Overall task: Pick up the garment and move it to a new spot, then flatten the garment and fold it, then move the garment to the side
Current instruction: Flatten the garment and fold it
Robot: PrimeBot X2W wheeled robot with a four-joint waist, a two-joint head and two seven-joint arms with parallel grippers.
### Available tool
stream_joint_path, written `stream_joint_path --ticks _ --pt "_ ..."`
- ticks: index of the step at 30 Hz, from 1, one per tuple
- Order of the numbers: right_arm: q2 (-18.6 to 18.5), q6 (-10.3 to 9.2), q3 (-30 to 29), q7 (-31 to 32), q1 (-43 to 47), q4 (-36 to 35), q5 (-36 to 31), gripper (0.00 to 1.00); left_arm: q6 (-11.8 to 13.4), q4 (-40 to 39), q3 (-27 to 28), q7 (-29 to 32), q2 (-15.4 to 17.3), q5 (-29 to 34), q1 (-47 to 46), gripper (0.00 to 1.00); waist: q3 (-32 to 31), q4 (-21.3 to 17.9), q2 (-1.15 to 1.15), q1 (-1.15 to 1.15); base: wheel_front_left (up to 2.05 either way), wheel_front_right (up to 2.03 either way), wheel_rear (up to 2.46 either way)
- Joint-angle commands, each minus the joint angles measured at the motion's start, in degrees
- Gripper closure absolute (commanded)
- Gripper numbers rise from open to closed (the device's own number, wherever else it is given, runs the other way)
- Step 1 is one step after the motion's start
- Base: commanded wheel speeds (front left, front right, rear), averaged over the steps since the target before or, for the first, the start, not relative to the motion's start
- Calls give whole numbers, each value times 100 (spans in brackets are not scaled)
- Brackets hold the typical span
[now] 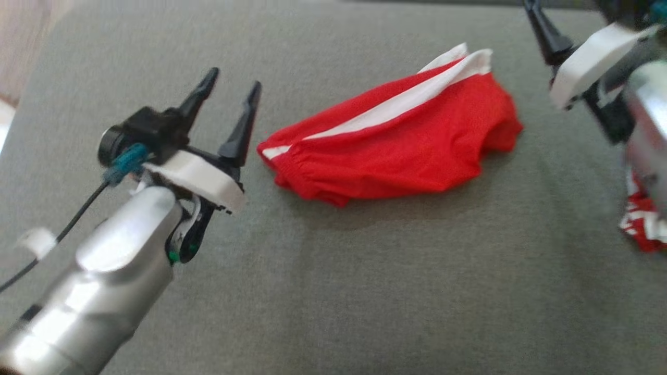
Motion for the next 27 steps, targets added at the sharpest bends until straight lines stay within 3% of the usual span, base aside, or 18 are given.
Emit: stream_joint_path --ticks 1,5,10,16,19,23,27 --pt "142 37 -333 -73 253 -40 80 0 134 -295 506 -67 257 31 18 0 -388 -277 0 0 0 0 0" --pt "568 37 -1615 -80 812 -379 -174 0 460 -841 1358 -69 253 135 802 0 -694 -517 0 0 0 0 0" --pt "1179 37 -3271 -82 2027 -882 -957 0 718 -1308 2135 -70 69 607 1800 0 -1066 -697 0 0 0 0 0" --pt "2042 37 -4757 -82 3629 -1608 -2002 0 729 -1754 2925 -70 -365 1129 2979 0 -1476 -816 0 0 0 0 0" --pt "2329 37 -5173 -82 4266 -1927 -2395 0 673 -1833 3279 -70 -612 1375 3518 0 -1533 -907 0 0 0 0 0" --pt "2448 37 -5253 -83 4822 -2164 -2777 0 536 -1778 3674 -71 -895 1701 3979 0 -1546 -976 0 0 0 0 0" --pt "2456 37 -5185 -83 5113 -2333 -2531 0 310 -1627 3845 -71 -1081 2037 4138 0 -1537 -951 0 0 0 0 0"
